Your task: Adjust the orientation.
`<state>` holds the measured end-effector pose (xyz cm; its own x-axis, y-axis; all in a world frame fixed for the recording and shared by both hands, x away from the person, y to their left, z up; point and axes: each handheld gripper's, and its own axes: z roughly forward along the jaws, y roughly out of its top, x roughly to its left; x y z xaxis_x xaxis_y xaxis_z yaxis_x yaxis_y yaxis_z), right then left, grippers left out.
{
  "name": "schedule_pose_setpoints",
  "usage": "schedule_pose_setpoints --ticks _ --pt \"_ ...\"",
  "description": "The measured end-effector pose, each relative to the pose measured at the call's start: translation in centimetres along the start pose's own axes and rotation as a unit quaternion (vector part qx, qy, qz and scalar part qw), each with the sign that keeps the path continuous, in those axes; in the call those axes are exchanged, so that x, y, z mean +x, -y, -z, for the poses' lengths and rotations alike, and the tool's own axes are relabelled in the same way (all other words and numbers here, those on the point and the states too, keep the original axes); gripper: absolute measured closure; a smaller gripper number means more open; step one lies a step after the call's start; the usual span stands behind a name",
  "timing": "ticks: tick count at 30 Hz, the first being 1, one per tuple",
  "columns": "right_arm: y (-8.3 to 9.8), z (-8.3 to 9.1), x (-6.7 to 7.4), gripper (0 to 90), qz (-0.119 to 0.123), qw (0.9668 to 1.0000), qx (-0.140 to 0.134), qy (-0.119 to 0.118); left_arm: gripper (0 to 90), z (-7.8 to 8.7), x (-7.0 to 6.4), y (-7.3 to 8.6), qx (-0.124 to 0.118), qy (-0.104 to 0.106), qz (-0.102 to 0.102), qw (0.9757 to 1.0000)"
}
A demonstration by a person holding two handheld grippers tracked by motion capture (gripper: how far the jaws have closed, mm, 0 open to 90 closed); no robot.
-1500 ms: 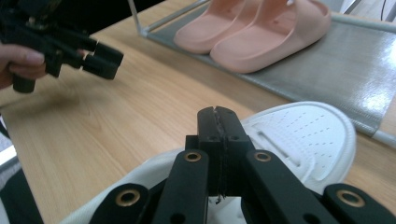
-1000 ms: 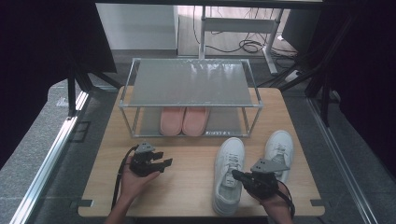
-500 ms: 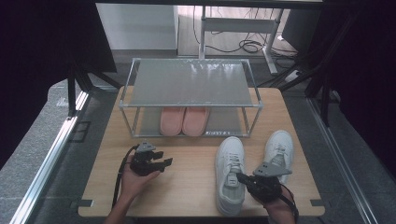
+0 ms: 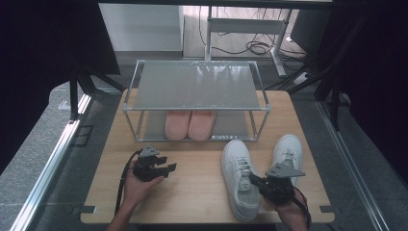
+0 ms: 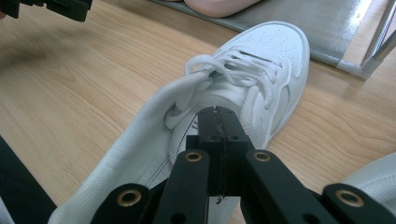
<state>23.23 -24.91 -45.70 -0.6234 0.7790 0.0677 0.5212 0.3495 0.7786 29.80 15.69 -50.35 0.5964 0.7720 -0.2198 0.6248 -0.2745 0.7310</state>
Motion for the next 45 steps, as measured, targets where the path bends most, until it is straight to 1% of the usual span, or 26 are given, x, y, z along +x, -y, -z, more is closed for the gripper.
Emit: schedule_pose_setpoints --ticks 2,4,7,8,11,13,16,18,20,23,29,32,38,45 --pt "-0.3 0.1 0.0 90.0 0.000 1.0000 -0.007 -0.005 47.8 0.0 0.0 0.0 -0.001 0.000 0.000 1.0000" --pt "-1.0 0.5 -0.2 90.0 0.000 0.9998 -0.017 -0.008 47.8 0.1 0.0 -0.1 -0.003 0.000 0.000 1.0000" --pt "-2.8 1.0 -0.9 90.0 0.005 0.9997 -0.022 0.002 47.9 0.1 0.1 -0.1 -0.004 0.001 0.001 1.0000" --pt "-3.4 0.9 -1.4 90.0 0.002 0.9998 -0.022 0.003 47.8 0.1 0.1 -0.1 -0.004 0.001 0.001 1.0000" --pt "-5.0 0.3 -2.6 90.0 -0.005 0.9999 -0.014 0.007 47.9 0.2 0.0 -0.1 -0.007 0.000 0.005 1.0000" --pt "-5.8 -0.2 -3.0 90.0 -0.005 0.9999 -0.007 0.013 47.8 0.2 0.1 -0.1 -0.008 0.000 0.005 1.0000" --pt "-6.9 -1.1 -3.4 90.0 -0.004 0.9999 0.003 0.015 47.9 0.2 0.2 -0.1 -0.008 0.001 0.006 1.0000" --pt "-7.4 -1.8 -4.0 90.0 -0.012 0.9998 0.008 0.013 47.8 0.2 0.1 0.0 -0.007 0.001 0.007 0.9999" --pt "-7.6 -2.5 -4.6 90.0 -0.019 0.9995 0.016 0.019 47.8 0.2 0.1 -0.1 -0.009 0.002 0.007 0.9999" --pt "-7.7 -3.1 -5.1 90.0 -0.022 0.9992 0.025 0.024 47.9 0.3 0.1 -0.1 -0.009 0.001 0.008 0.9999" --pt "-7.6 -4.2 -5.8 90.0 -0.029 0.9981 0.050 0.023 47.8 0.1 0.0 -0.1 -0.006 0.003 0.006 1.0000" --pt "-7.6 -5.1 -5.9 90.0 -0.030 0.9968 0.069 0.026 47.8 0.1 0.0 -0.1 -0.007 0.004 0.006 1.0000" --pt "-7.7 -6.3 -6.0 90.0 -0.028 0.9946 0.095 0.030 47.9 0.3 0.1 -0.1 -0.009 0.003 0.007 0.9999" --pt "-7.3 -6.9 -5.9 90.0 -0.025 0.9921 0.119 0.030 47.8 0.4 0.2 -0.1 -0.011 0.003 0.008 0.9999"
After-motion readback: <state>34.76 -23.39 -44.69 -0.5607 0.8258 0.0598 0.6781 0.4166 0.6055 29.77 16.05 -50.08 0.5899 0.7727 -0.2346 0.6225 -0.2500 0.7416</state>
